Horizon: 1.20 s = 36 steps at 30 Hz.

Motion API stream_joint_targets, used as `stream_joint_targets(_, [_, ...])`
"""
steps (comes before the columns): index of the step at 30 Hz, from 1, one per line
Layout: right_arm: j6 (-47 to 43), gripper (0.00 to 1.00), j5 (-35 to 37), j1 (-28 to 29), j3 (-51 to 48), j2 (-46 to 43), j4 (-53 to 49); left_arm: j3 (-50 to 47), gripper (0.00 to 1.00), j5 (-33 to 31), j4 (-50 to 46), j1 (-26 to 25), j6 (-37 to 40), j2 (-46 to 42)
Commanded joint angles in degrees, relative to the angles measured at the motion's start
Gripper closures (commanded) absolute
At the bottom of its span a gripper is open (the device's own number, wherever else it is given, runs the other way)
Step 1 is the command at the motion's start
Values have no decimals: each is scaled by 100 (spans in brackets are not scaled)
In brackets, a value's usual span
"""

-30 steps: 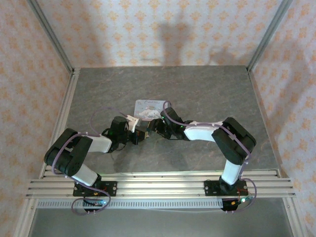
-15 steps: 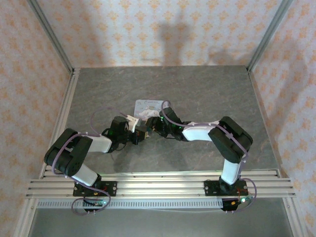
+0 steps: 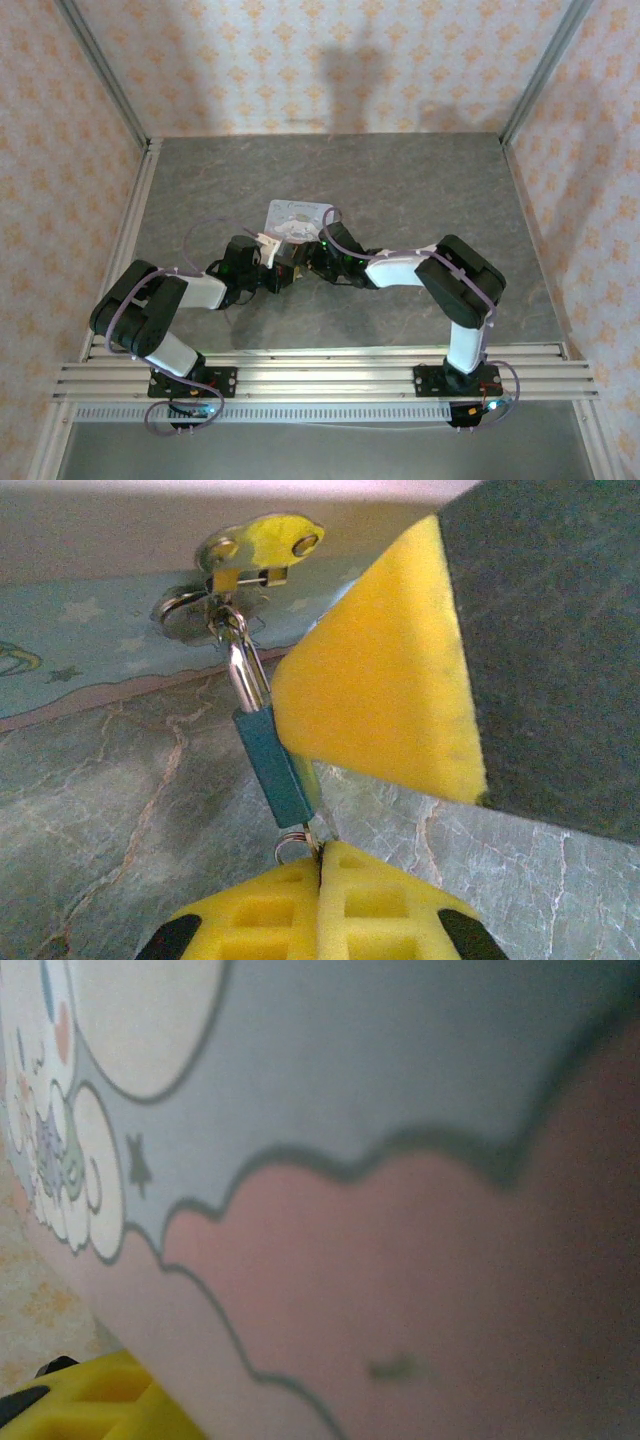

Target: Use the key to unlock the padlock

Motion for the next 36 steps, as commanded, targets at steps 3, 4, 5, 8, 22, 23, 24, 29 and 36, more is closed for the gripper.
stream_joint_targets(3, [39, 45, 153, 78, 10, 38, 88, 93, 100, 62, -57, -50, 18, -9])
stream_joint_targets(4, [32, 45, 228, 78, -31, -32, 88, 84, 100, 43, -73, -50, 26, -25])
stream_joint_targets(5, [17, 45, 329, 78, -99, -122, 88, 67, 100, 18, -88, -50, 35, -46])
stream_joint_targets(8, [-121, 46, 671, 78, -223, -484, -137, 51, 100, -39, -169, -50, 78, -135])
stream_joint_targets(22, [-595, 47, 497, 214, 274, -662, -932, -48, 100, -265, -471, -50, 200, -519])
stream_joint_targets(23, [-594, 47, 415, 226, 321, -599, -903, -40, 100, -256, -475, -45, 194, -504])
stream_joint_targets(24, [-583, 47, 329, 228, 366, -553, -872, -31, 100, -249, -482, -50, 196, -489])
stream_joint_targets(29, [-635, 47, 20, 245, 561, -324, -861, -26, 100, -239, -484, -50, 204, -477])
stream_joint_targets(36, [-618, 46, -89, 245, 715, -104, -1098, -34, 100, -228, -475, -50, 203, -491])
